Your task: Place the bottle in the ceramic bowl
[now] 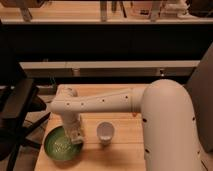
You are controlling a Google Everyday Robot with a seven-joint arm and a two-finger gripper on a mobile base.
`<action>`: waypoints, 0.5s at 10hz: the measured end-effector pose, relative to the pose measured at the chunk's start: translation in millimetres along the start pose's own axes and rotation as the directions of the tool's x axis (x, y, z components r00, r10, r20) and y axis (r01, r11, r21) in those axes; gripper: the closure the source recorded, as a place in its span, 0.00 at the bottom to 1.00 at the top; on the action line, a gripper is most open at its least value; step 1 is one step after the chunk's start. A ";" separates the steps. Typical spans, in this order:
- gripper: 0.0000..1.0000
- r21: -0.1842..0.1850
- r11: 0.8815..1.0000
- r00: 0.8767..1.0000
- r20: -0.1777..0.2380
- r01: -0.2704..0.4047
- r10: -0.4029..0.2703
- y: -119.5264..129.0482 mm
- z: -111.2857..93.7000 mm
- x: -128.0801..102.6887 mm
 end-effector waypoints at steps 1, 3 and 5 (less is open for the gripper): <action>0.58 -0.001 1.000 1.000 0.000 0.001 -0.001 0.4 0.5 0.1; 0.52 -0.001 1.000 1.000 0.000 0.002 -0.002 1.1 0.7 0.5; 0.56 -0.004 1.000 1.000 -0.002 0.005 -0.005 2.2 1.2 1.1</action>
